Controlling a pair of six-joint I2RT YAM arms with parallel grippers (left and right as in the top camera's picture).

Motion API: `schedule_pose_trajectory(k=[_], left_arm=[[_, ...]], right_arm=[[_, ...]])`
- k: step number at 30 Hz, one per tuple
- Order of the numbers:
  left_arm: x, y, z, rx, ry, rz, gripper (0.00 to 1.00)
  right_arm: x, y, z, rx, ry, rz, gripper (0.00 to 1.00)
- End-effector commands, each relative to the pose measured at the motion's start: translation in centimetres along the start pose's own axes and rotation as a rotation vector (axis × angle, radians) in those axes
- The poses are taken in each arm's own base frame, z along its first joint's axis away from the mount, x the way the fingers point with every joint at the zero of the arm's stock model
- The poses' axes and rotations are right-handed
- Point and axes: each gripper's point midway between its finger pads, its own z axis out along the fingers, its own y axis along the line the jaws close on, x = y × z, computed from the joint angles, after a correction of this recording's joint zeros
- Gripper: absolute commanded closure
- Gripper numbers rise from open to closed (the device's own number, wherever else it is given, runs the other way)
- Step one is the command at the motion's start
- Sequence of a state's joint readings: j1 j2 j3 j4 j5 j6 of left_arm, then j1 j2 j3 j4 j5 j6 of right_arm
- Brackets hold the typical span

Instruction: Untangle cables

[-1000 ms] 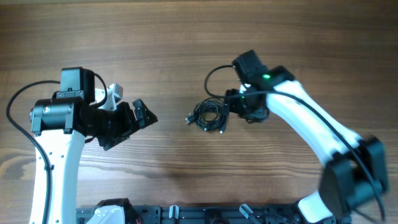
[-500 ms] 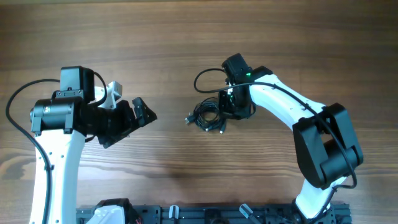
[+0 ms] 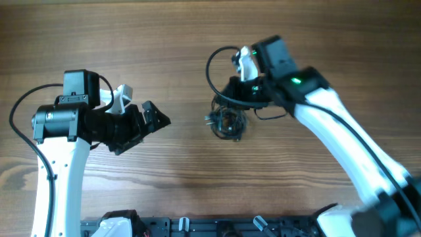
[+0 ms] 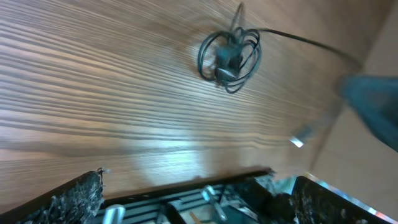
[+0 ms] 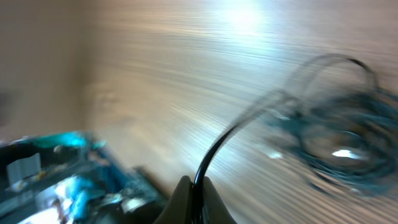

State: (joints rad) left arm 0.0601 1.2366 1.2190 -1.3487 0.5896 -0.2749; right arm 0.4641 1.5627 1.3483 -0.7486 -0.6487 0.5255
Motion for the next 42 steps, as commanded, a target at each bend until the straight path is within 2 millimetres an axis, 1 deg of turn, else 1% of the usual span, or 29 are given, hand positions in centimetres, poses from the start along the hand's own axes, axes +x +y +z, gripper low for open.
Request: schedule_pose_trajectory(k=[1,3,5,7,9,11,12,14,16,17,18,19,20,21,22,23,24,25,28,29,30,32,34,35,36,37,40,41,42], left_arm=[[0.5,-2.3,-0.2,0.129,0.038,0.004,0.0],[1.3,-3.4,0.0,0.164,0.07,0.029,0.0],[2.0,-4.5,0.4,0.181,0.097,0.078,0.0],[2.6,-5.3,0.9,0.188,0.113,0.122,0.0],[3.0,-6.1,1.3,0.195,0.122,0.152,0.0],[3.1,-6.6,1.5,0.203,0.12,0.183,0.0],[3.1,-6.7,1.6,0.204,0.119,0.188,0.0],[2.7,-6.8,1.6,0.204,0.104,0.198,0.0],[2.2,-7.1,1.6,0.212,0.08,0.217,0.0],[2.0,-6.9,1.6,0.202,0.071,0.219,0.0],[1.7,-6.5,1.7,0.178,0.06,0.218,0.0],[1.6,-6.2,1.8,0.159,0.051,0.215,0.0],[1.4,-5.9,1.9,0.138,0.044,0.196,0.0],[1.2,-5.4,1.9,0.107,0.035,0.167,0.0],[1.2,-5.1,2.0,0.089,0.031,0.159,0.0],[1.2,-4.9,2.0,0.08,0.033,0.155,0.0],[1.2,-4.6,2.0,0.066,0.032,0.15,0.0],[1.2,-4.4,2.1,0.055,0.028,0.149,0.0],[1.1,-3.9,2.4,0.04,0.028,0.144,0.0],[1.1,-3.8,2.5,0.037,0.033,0.141,0.0],[1.2,-3.8,2.5,0.035,0.034,0.139,0.0],[1.2,-3.7,2.5,0.031,0.036,0.137,0.0],[1.2,-3.7,2.5,0.03,0.036,0.137,0.0],[1.1,-3.6,2.5,0.023,0.033,0.137,0.0],[1.1,-3.5,2.5,0.018,0.03,0.137,0.0],[1.1,-3.5,2.5,0.017,0.03,0.137,0.0],[1.1,-3.4,2.5,0.016,0.032,0.135,0.0],[1.1,-3.4,2.5,0.015,0.033,0.134,0.0],[1.3,-3.3,2.5,0.011,0.037,0.131,0.0]], right_arm=[[1.1,9.4,-6.4,-0.314,-0.062,-0.137,0.96],[1.3,13.2,-9.6,-0.45,-0.104,-0.179,0.96],[1.6,16.6,-12.3,-0.586,-0.118,-0.237,0.96],[1.7,18.6,-13.8,-0.679,-0.105,-0.259,0.96],[1.3,21.0,-15.9,-0.771,-0.136,-0.302,0.96],[1.0,22.7,-17.8,-0.834,-0.186,-0.354,0.95],[0.8,23.9,-19.2,-0.862,-0.219,-0.368,0.95],[0.6,25.6,-21.6,-0.886,-0.271,-0.401,0.95],[1.1,28.3,-25.5,-0.92,-0.337,-0.485,0.95],[1.4,29.2,-26.7,-0.918,-0.364,-0.513,0.95],[1.1,29.7,-27.7,-0.886,-0.42,-0.522,0.95],[0.3,29.6,-28.2,-0.833,-0.48,-0.502,0.96],[-0.9,29.0,-28.4,-0.752,-0.555,-0.467,0.95],[-3.8,26.1,-28.9,-0.522,-0.739,-0.372,0.95],[-5.5,23.4,-29.5,-0.352,-0.847,-0.291,0.95],[-6.8,19.9,-30.5,-0.155,-0.953,-0.193,0.95],[-7.3,17.2,-31.3,-0.002,-1.012,-0.13,0.95],[-7.3,15.4,-31.8,0.104,-1.037,-0.106,0.95],[-7.1,11.0,-32.2,0.345,-1.049,-0.046,0.95],[-6.9,9.2,-32.3,0.433,-1.048,-0.013,0.95],[-6.5,6.9,-32.5,0.559,-1.044,0.029,0.95],[-4.8,1.8,-33.4,0.862,-1.012,0.123,0.95],[-2.5,-2.0,-34.9,1.127,-1.004,0.242,0.96],[-2.1,-3.1,-35.2,1.198,-1.001,0.279,0.96],[-2.3,-4.1,-34.4,1.228,-0.94,0.27,0.96],[-2.7,-5.5,-33.3,1.226,-0.88,0.309,0.96],[-3.5,-8.2,-30.9,1.198,-0.747,0.383,0.95],[-3.8,-9.1,-30.0,1.202,-0.694,0.387,0.91],[-4.2,-10.1,-29.5,1.221,-0.652,0.392,0.89]])
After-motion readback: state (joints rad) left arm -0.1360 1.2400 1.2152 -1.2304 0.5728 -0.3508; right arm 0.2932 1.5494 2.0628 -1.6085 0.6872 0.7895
